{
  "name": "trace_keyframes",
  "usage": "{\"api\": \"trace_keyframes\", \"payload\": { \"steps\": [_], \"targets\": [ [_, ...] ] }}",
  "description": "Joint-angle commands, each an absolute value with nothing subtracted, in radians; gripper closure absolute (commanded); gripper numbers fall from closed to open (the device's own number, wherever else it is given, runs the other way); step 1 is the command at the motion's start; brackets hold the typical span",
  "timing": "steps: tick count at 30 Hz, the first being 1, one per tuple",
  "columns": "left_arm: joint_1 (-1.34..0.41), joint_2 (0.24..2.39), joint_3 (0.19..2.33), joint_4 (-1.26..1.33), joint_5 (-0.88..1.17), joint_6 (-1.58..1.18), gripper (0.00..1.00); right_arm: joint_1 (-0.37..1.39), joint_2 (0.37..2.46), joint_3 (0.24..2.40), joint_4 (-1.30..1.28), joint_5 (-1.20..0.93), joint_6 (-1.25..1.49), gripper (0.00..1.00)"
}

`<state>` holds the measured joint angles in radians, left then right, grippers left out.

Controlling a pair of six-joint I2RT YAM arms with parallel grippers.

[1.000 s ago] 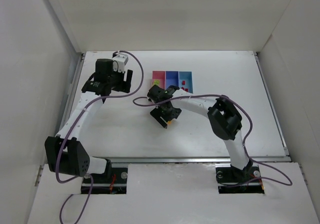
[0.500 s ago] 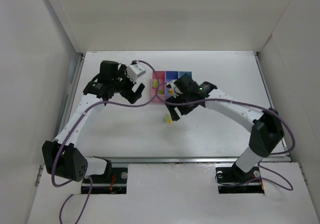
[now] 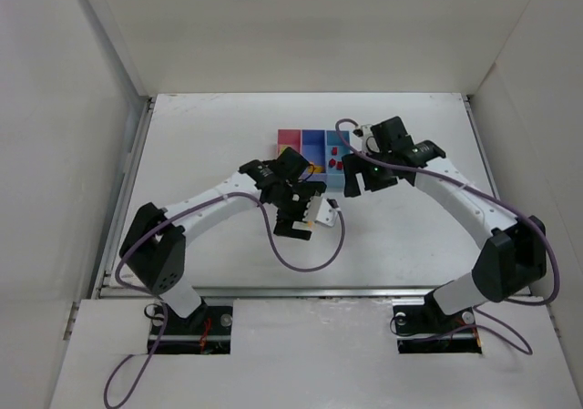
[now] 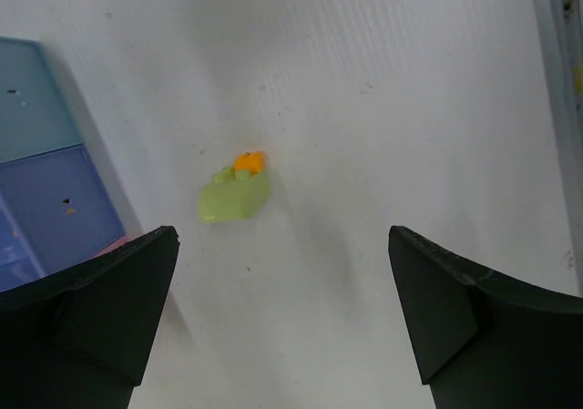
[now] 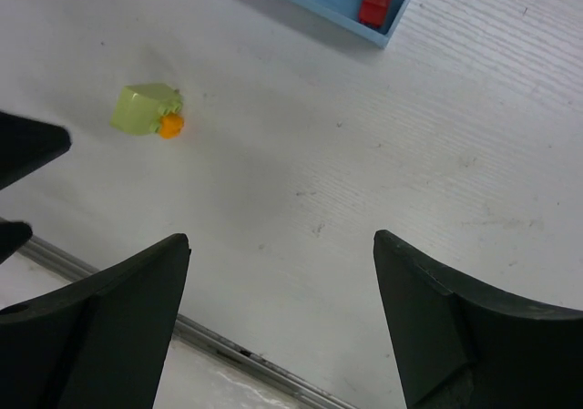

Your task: Sort the legos into containers by color

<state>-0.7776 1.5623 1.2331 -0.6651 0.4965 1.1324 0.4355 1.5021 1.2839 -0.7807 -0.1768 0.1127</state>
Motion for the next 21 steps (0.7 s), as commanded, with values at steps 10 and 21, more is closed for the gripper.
{"api": "trace_keyframes", "payload": {
  "steps": [10,21],
  "targets": [
    [-0.785,1.747,1.282,-0.537,0.445,1.277,0.0,0.428,1.41,1.189,-0.703,-0.189,0.118,0.13],
    [-0.776,1.819,1.262,-0.43,0.368,1.221,0.12,0.428,1.41,1.17,-0.693,-0.199,0.109,0.13]
  ]
}}
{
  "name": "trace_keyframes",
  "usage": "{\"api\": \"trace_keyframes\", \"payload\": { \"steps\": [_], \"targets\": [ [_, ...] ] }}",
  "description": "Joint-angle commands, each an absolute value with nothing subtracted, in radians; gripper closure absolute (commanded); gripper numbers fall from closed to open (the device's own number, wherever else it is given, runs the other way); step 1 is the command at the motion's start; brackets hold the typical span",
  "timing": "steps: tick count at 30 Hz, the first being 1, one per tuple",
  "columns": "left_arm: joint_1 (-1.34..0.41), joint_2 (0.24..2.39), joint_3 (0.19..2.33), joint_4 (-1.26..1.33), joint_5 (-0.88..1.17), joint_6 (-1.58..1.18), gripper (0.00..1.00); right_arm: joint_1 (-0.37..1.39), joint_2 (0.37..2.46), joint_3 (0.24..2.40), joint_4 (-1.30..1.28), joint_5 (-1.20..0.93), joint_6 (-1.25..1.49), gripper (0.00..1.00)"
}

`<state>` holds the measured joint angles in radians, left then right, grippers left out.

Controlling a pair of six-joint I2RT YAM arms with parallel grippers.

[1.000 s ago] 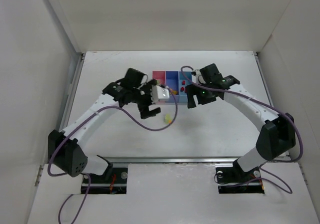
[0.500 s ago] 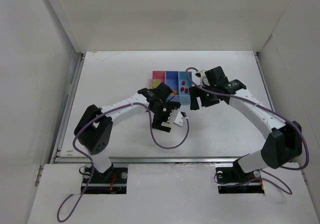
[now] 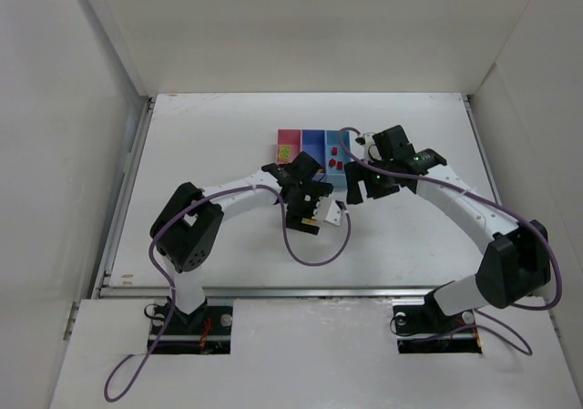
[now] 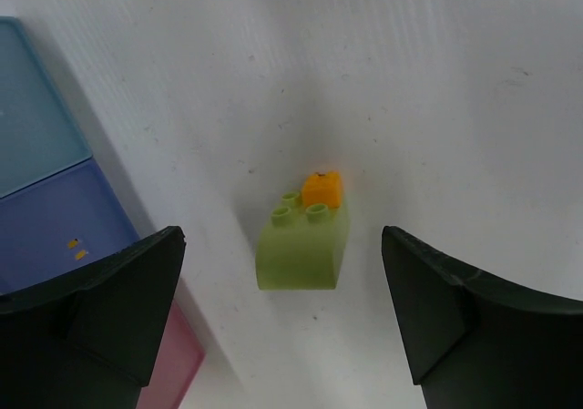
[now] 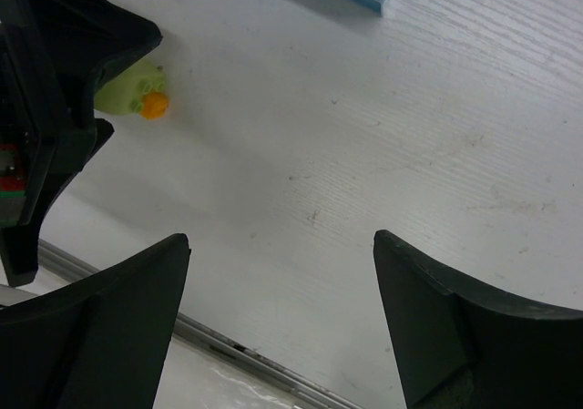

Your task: Sort the legos into containers by color

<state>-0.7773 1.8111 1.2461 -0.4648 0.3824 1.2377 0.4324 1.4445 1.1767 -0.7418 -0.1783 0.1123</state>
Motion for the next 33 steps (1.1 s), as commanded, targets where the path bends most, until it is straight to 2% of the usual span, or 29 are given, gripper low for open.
{"api": "trace_keyframes", "payload": {
  "steps": [1,3,5,7,8,11,16,22,26,28,33],
  "targets": [
    [-0.767,1.819,1.262,-0.43,0.368,1.206,0.14,0.428,1.41,1.17,-0.693,-0.199,0.109,0.13],
    [-0.767,1.841,1.273,-0.43,0.368,1.195,0.18,0.428,1.419,1.17,-0.684,-0.199,0.109,0.13],
    [-0.767,1.841,1.273,-0.43,0.368,1.195,0.27,0.428,1.419,1.17,-0.684,-0.199,0.109,0.13],
    [-0.767,1.85,1.273,-0.43,0.359,1.174,0.37,0.428,1.419,1.17,-0.684,-0.199,0.109,0.13],
    [-0.767,1.85,1.285,-0.43,0.359,1.163,0.48,0.428,1.419,1.17,-0.684,-0.199,0.109,0.13],
    [-0.767,1.861,1.285,-0.439,0.359,1.15,0.6,0.428,1.419,1.17,-0.684,-0.199,0.109,0.13],
    [-0.767,1.852,1.276,-0.439,0.359,1.12,1.0,0.428,1.419,1.17,-0.684,-0.221,0.109,0.13],
    [-0.686,1.81,1.371,-0.465,0.431,0.872,1.0,0.419,1.41,1.17,-0.684,-0.279,0.109,0.21],
    [-0.65,1.703,1.445,-0.465,0.373,0.653,1.0,0.39,1.397,1.17,-0.594,-0.411,0.207,0.29],
    [-0.65,1.66,1.445,-0.465,0.345,0.608,1.0,0.39,1.41,1.17,-0.493,-0.498,0.308,0.37],
    [-0.65,1.571,1.489,-0.483,0.38,0.494,1.0,0.39,1.433,1.134,-0.249,-0.663,0.52,0.49]
  ]
}}
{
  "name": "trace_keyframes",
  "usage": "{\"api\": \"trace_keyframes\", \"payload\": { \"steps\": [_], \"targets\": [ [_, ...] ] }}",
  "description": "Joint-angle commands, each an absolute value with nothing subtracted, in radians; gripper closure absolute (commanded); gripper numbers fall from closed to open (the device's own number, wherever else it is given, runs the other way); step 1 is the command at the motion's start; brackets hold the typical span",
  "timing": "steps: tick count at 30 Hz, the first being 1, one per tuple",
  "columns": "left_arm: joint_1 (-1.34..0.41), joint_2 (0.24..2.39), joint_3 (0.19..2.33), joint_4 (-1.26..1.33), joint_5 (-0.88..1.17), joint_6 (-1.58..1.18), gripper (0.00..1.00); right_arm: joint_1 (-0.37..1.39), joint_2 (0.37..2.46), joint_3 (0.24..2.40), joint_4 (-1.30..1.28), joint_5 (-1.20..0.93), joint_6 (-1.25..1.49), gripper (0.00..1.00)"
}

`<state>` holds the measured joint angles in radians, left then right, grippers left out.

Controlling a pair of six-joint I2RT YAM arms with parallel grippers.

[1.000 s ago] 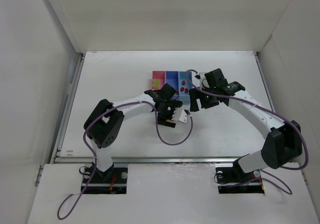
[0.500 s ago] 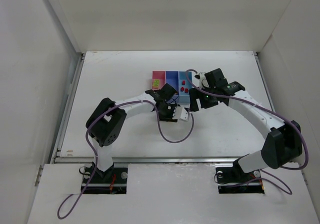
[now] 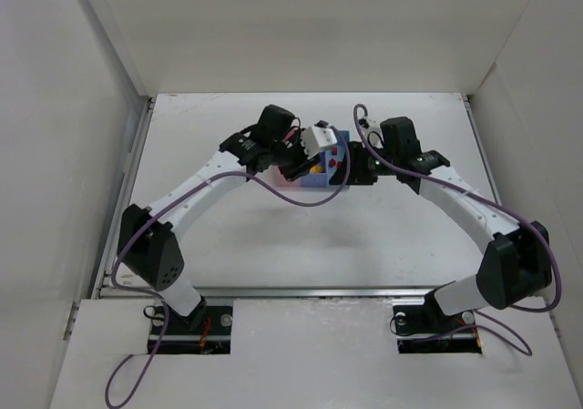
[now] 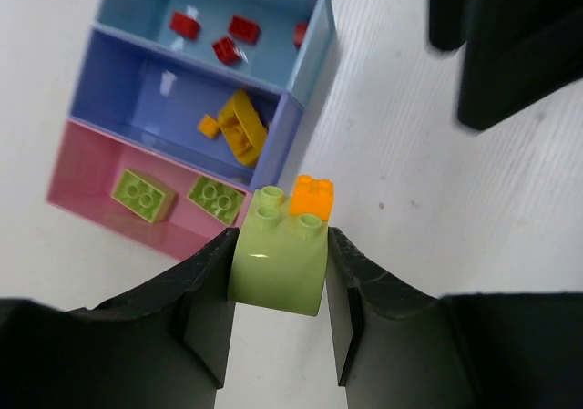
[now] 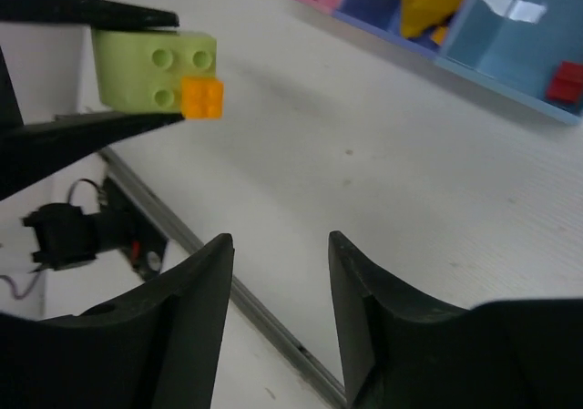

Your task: Sort the legos into containers by color

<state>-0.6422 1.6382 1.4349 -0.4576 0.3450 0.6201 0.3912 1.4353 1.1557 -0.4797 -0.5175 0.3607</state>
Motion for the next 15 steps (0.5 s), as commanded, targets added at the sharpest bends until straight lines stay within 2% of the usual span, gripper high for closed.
{"api": "trace_keyframes", "payload": {
  "steps": [1,4,5,8,15],
  "targets": [
    [-0.65,1.56,1.489,-0.494,0.396,0.494,1.0,0.39,1.443,1.134,-0.22,-0.663,0.563,0.49],
    [-0.65,1.551,1.499,-0.509,0.425,0.457,1.0,0.39,1.457,1.181,-0.202,-0.672,0.574,0.5],
    [-0.65,1.54,1.499,-0.518,0.437,0.457,1.0,0.39,1.474,1.19,-0.202,-0.683,0.583,0.42],
    [-0.65,1.54,1.499,-0.518,0.437,0.457,1.0,0.39,1.496,1.21,-0.193,-0.707,0.592,0.38],
    [-0.65,1.531,1.52,-0.518,0.446,0.466,1.0,0.39,1.496,1.22,-0.183,-0.707,0.614,0.4]
  ]
}}
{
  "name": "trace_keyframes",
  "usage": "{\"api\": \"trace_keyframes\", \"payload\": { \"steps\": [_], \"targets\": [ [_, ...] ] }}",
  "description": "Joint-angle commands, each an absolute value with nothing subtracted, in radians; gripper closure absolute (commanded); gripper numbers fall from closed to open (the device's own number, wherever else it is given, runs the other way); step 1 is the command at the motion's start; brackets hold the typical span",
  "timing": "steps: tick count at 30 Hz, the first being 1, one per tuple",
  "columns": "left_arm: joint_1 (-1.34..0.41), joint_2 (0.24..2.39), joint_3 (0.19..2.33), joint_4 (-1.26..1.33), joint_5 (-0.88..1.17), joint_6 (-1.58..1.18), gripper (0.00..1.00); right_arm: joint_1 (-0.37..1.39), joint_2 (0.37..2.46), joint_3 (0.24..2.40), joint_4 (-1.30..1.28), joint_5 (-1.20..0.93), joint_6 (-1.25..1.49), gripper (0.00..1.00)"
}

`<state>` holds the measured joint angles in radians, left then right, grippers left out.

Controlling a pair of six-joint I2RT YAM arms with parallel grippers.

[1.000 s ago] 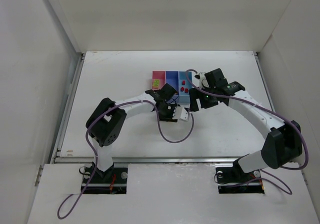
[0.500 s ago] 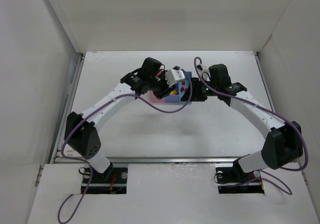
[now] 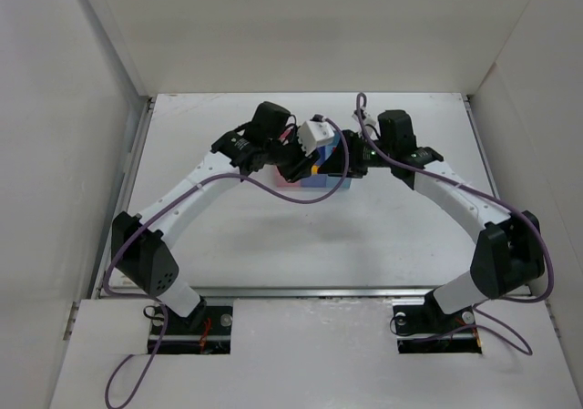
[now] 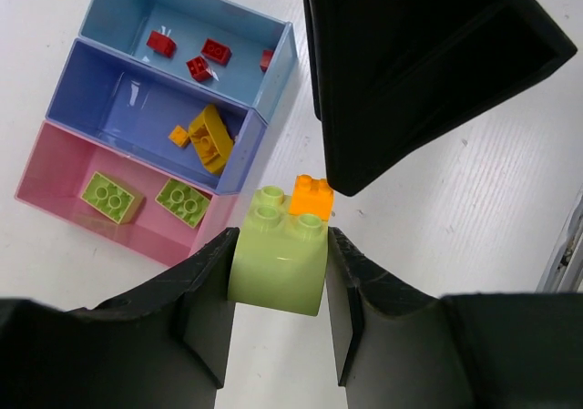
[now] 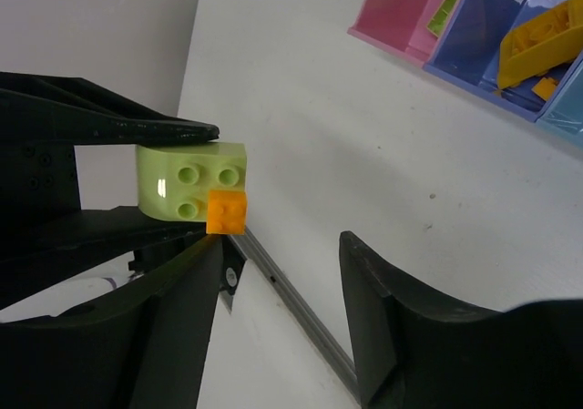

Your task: Sort the legos into containers by color

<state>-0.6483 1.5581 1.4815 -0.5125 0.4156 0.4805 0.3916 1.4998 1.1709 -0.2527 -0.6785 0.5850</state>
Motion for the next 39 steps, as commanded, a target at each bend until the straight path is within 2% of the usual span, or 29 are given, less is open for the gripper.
{"api": "trace_keyframes", "payload": {
  "steps": [1,19,21,22,24,33,35,37,39],
  "targets": [
    [-0.65,1.531,1.52,-0.518,0.446,0.475,1.0,0.39,1.496,1.22,-0.173,-0.707,0.614,0.42],
    [-0.672,1.56,1.574,-0.518,0.448,0.457,1.0,0.39,1.523,1.227,-0.155,-0.807,0.624,0.47],
    [-0.672,1.56,1.583,-0.518,0.448,0.457,1.0,0.39,1.523,1.218,-0.155,-0.807,0.633,0.51],
    [-0.672,1.569,1.583,-0.518,0.448,0.457,1.0,0.39,1.523,1.218,-0.155,-0.807,0.634,0.57],
    [-0.672,1.569,1.583,-0.518,0.448,0.457,1.0,0.39,1.523,1.218,-0.155,-0.807,0.634,0.62],
    [-0.672,1.569,1.592,-0.509,0.466,0.428,1.0,0.39,1.532,1.238,-0.146,-0.839,0.634,0.58],
    [-0.672,1.569,1.592,-0.509,0.477,0.428,1.0,0.39,1.543,1.238,-0.135,-0.848,0.634,0.54],
    [-0.672,1.569,1.592,-0.509,0.486,0.419,1.0,0.39,1.543,1.25,-0.135,-0.848,0.634,0.54],
    [-0.672,1.569,1.601,-0.509,0.486,0.419,1.0,0.39,1.543,1.259,-0.126,-0.839,0.634,0.58]
  ]
}}
